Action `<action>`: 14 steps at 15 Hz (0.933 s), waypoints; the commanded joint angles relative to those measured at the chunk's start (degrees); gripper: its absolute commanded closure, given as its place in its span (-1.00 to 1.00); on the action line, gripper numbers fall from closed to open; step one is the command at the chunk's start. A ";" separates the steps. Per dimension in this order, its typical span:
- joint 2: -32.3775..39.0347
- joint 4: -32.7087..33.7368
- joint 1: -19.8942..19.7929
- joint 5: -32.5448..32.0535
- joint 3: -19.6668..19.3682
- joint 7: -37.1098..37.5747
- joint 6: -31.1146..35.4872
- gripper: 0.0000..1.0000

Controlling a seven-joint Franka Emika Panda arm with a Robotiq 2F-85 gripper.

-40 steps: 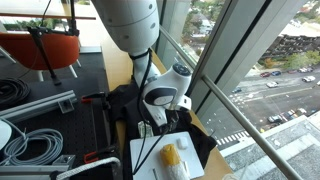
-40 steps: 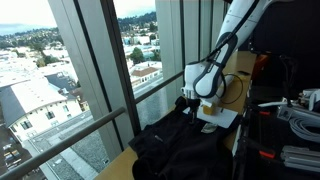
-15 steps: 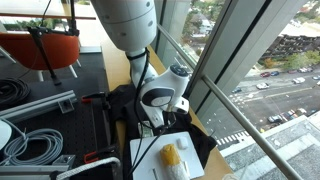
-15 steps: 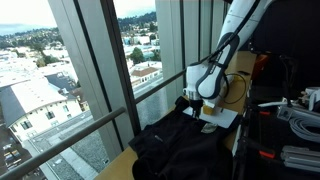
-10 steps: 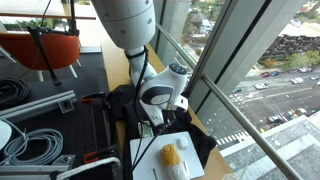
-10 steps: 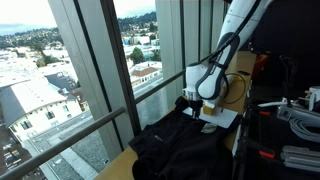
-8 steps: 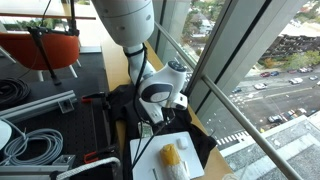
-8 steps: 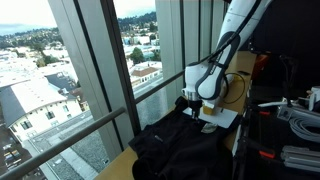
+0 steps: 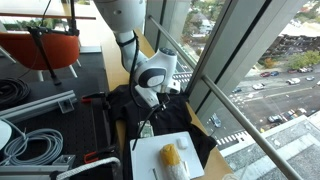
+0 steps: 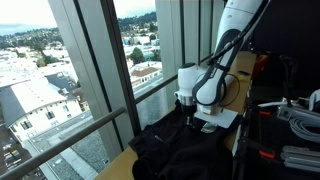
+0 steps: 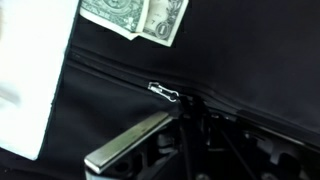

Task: Close the zip of the lid

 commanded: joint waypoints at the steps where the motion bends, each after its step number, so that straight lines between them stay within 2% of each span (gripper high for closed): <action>1: -0.85 0.16 4.81 -1.33 -0.58 3.74 -1.34 0.96; 9: -0.26 1.66 12.59 -2.67 -0.86 7.64 -1.93 0.96; 14: -0.01 3.12 15.10 -3.31 -0.31 8.43 -2.62 0.96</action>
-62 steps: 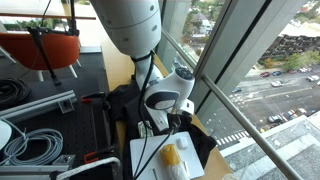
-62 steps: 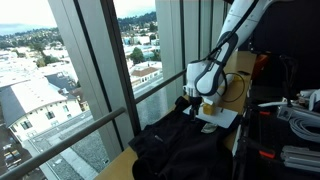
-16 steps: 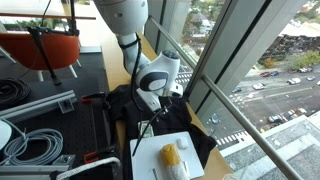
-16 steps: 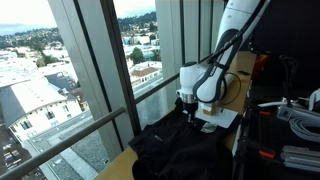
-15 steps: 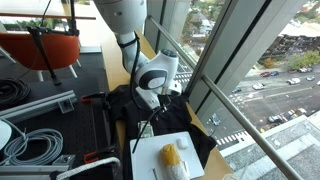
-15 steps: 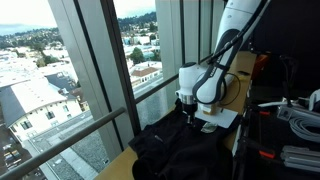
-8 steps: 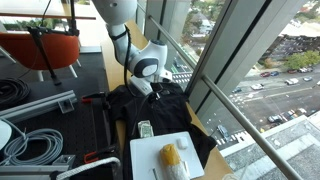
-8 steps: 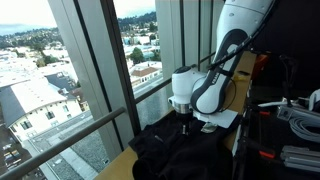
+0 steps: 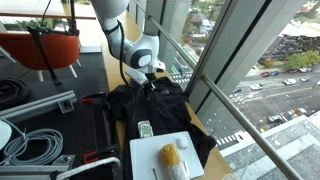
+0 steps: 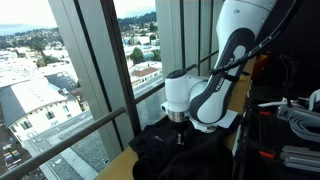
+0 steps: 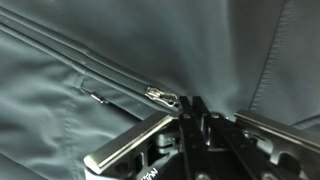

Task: Close the zip of the lid

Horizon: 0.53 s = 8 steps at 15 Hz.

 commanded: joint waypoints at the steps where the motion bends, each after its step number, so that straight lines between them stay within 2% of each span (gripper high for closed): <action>1: -0.04 1.98 2.42 -1.39 0.49 2.36 -2.35 0.96; 8: 0.90 6.25 3.33 -0.76 3.88 1.23 -5.65 0.96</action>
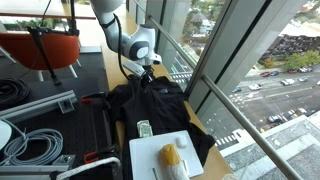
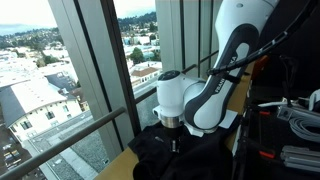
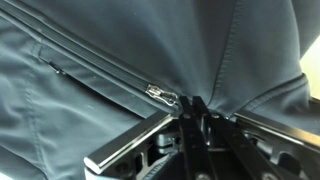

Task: Close the zip of the lid

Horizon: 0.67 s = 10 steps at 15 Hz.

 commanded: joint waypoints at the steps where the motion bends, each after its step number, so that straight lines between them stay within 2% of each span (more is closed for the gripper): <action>1: 1.02 4.06 0.64 -0.67 2.60 1.07 -3.04 0.96; 10: 4.89 12.31 0.79 -0.06 6.39 0.13 -7.19 0.96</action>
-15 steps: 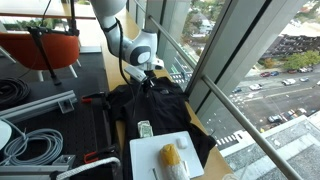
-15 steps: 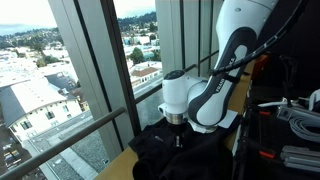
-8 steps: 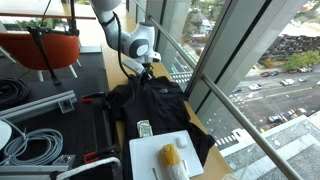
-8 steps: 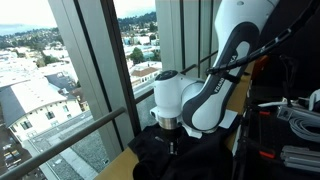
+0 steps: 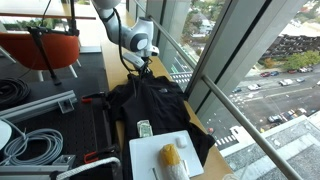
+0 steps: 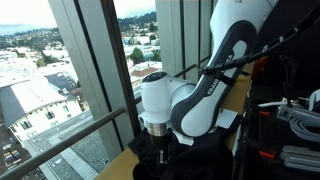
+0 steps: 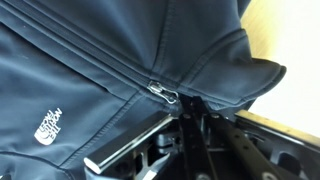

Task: Close the zip of the lid

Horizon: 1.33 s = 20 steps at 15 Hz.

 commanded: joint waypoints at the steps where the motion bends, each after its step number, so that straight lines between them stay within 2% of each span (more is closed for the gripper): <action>1: 2.66 5.13 0.33 0.04 1.90 0.08 -2.62 0.96; 10: 6.83 12.02 1.16 0.31 3.58 -0.11 -5.23 0.96; 20: 10.16 18.08 2.77 0.12 3.32 0.48 -8.76 0.96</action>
